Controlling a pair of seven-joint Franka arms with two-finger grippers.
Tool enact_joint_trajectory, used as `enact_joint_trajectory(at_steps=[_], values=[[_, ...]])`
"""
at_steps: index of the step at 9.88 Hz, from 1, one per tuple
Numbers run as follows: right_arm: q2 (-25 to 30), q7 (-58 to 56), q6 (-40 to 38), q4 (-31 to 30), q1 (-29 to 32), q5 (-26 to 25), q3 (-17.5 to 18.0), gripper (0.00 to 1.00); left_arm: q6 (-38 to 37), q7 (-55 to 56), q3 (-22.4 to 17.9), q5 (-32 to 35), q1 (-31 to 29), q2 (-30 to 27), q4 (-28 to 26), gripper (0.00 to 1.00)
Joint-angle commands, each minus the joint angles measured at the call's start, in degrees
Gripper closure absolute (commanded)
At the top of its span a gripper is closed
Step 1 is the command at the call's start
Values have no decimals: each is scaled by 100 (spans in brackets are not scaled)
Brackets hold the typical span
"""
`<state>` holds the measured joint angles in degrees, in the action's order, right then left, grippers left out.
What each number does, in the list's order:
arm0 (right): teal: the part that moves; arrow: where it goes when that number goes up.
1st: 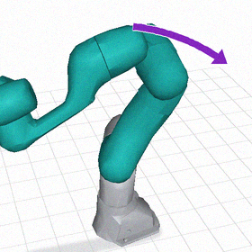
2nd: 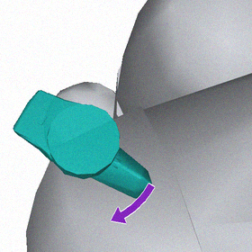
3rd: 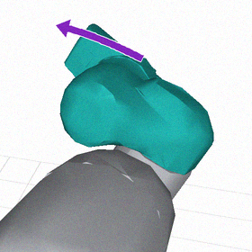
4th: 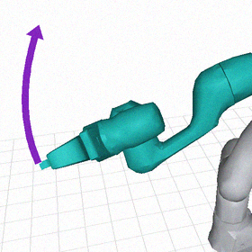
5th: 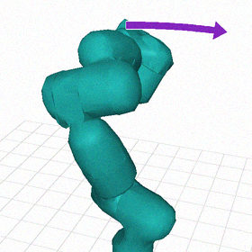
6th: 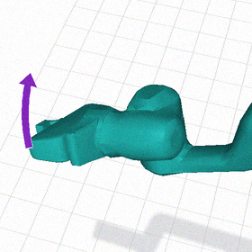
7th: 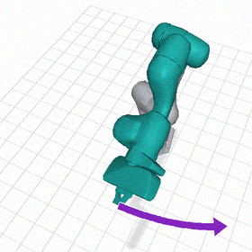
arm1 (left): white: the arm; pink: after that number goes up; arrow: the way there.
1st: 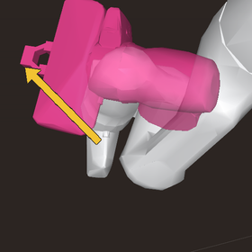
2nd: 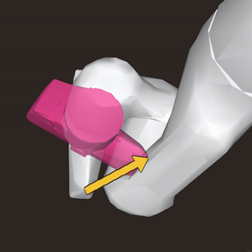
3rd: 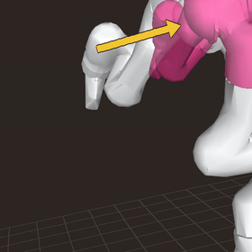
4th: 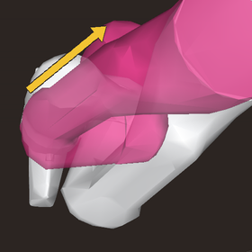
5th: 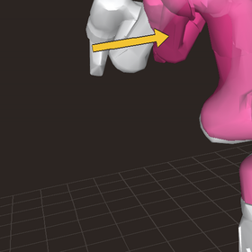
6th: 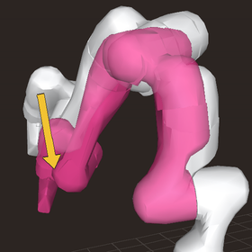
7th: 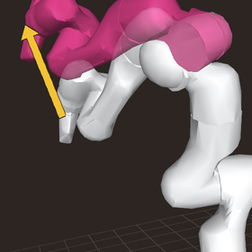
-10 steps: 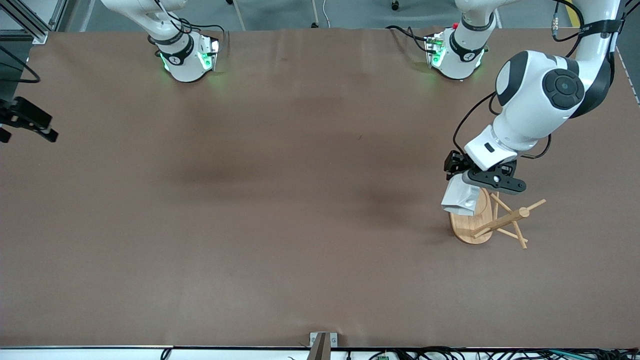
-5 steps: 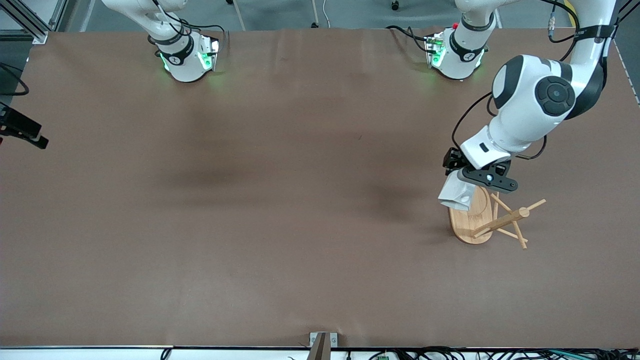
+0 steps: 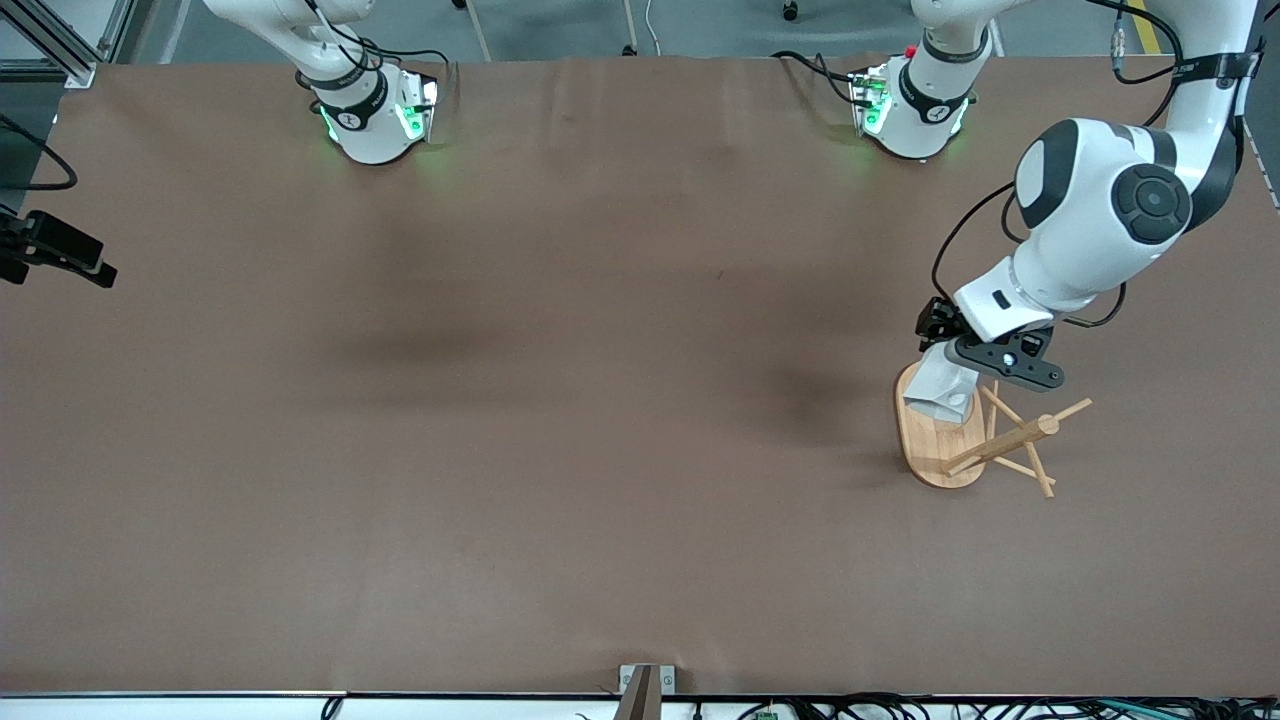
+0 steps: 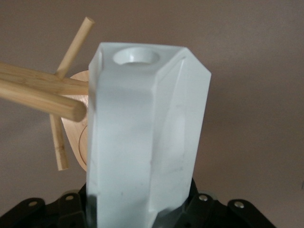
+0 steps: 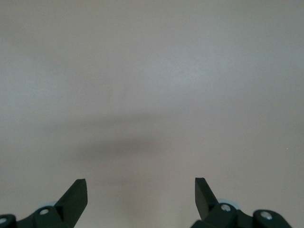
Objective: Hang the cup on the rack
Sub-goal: 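Lower the cup with the left gripper onto a rack peg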
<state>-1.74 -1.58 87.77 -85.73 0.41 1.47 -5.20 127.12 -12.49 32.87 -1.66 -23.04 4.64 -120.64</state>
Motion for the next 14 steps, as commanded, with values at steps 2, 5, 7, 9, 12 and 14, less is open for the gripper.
enact_joint_trajectory(at_steps=[2,5,7,9,12,14], values=[[192,114,91,-208,3,-103,36,0,128,-324,44,-133,-201,-34,-241,97],[183,105,91,-199,29,-103,36,0,146,-350,26,-133,-218,98,-170,97],[183,105,82,-199,29,-103,28,0,278,-403,18,-133,-297,221,-179,97],[183,114,91,-199,29,-103,27,0,331,-535,18,-133,-368,291,-179,96],[183,105,82,-199,47,-103,19,0,340,-544,18,-133,-421,406,-118,79],[183,105,73,-199,55,-103,19,0,340,-544,18,-133,-421,476,-47,0]])
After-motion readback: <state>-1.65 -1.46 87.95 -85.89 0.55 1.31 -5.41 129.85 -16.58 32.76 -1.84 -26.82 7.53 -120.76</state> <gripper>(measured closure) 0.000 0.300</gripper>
